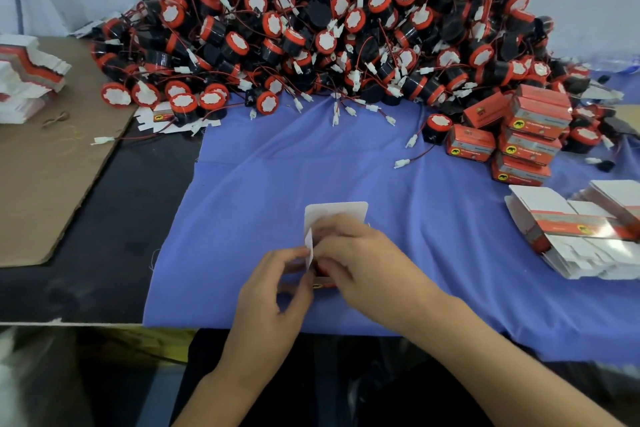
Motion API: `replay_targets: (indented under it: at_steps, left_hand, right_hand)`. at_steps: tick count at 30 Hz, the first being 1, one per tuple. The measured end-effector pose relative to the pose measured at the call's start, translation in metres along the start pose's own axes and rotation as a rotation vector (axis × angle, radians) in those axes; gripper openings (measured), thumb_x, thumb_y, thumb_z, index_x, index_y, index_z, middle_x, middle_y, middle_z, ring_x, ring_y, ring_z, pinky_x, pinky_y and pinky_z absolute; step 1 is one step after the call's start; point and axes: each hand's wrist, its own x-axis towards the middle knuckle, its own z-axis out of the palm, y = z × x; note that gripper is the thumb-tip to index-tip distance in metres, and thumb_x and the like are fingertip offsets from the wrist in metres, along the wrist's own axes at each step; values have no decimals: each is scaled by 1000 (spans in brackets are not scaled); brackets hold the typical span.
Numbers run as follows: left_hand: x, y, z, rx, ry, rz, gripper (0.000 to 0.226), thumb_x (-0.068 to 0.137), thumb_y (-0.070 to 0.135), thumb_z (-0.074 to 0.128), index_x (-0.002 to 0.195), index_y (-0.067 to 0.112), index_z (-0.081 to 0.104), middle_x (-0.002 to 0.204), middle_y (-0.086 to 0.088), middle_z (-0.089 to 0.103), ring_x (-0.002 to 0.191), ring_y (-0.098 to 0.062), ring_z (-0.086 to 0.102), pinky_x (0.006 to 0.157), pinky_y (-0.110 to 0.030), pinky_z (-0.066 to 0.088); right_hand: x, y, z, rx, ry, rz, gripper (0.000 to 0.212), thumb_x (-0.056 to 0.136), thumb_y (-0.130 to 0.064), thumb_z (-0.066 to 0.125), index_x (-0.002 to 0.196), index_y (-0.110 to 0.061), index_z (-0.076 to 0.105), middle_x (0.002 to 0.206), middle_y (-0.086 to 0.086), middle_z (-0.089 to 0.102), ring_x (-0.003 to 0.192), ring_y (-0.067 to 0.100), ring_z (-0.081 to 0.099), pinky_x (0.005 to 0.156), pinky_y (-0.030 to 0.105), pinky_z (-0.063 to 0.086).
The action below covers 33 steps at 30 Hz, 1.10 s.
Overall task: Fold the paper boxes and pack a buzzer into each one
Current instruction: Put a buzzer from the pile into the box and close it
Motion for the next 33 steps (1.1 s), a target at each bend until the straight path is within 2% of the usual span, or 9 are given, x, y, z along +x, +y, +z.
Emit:
replay_targets:
  at_steps: [3,5,7,11,14,19,25,28,33]
  left_hand:
    - [-2,2,4,189,-45,61,20,104,27,54,121,30,65,126,25,56,119,-3,59,89,-19,52]
    - [-3,6,5,305,-61,88,28,105,35,45,122,27,66,129,27,50,120,-2,56,89,-27,54]
    - [-1,10,5,320,-56,78,36,101,42,40,118,26,67,126,27,49,118,-1,56,87,-31,56]
    - [12,15,3,332,-52,72,24,98,39,49,99,24,68,112,22,53,109,-3,59,83,-30,57]
    - [22,16,2,280,-12,41,6,93,27,67,87,28,67,99,18,59,97,-4,63,75,-17,50]
    - [34,13,1,57,-54,-107,59,89,10,75,126,50,54,103,21,62,98,-4,66,76,-17,53]
    - [21,10,-12,230,-263,-1,47,81,43,67,128,47,62,147,24,33,134,3,42,97,-8,44]
    - [20,7,-19,319,-361,35,51,89,50,70,137,53,54,160,38,16,147,15,16,108,-3,27]
    - [36,12,-23,364,-398,80,51,93,39,74,141,37,59,150,30,45,140,12,36,118,-17,31]
  right_hand:
    - [-19,6,7,343,650,250,24,94,-2,60,102,-21,73,115,-7,65,107,4,63,90,14,46]
    - [-27,18,12,755,810,557,28,96,-3,63,104,-30,70,107,-11,67,97,-3,64,83,16,47]
    - [-30,29,19,1031,678,747,32,95,-1,66,108,-30,68,110,-6,67,89,-3,65,81,21,50]
    - [-26,36,34,1083,464,703,32,94,-4,70,121,-22,66,116,2,74,105,19,70,91,34,57]
    - [-23,34,38,935,437,604,37,93,-2,70,119,-27,66,109,-7,75,96,13,68,81,22,55]
    - [-32,39,40,741,422,491,25,99,-12,66,106,-35,71,105,-10,71,90,12,70,75,25,57]
    - [-62,57,34,630,126,275,52,89,-48,72,138,-40,59,157,-19,42,146,8,41,111,36,46]
    - [-62,57,31,510,125,253,53,91,-51,70,141,-38,58,161,-24,36,149,1,33,115,34,41]
    - [-56,56,25,352,177,162,46,94,-34,72,137,-33,58,141,-20,54,136,8,51,110,37,45]
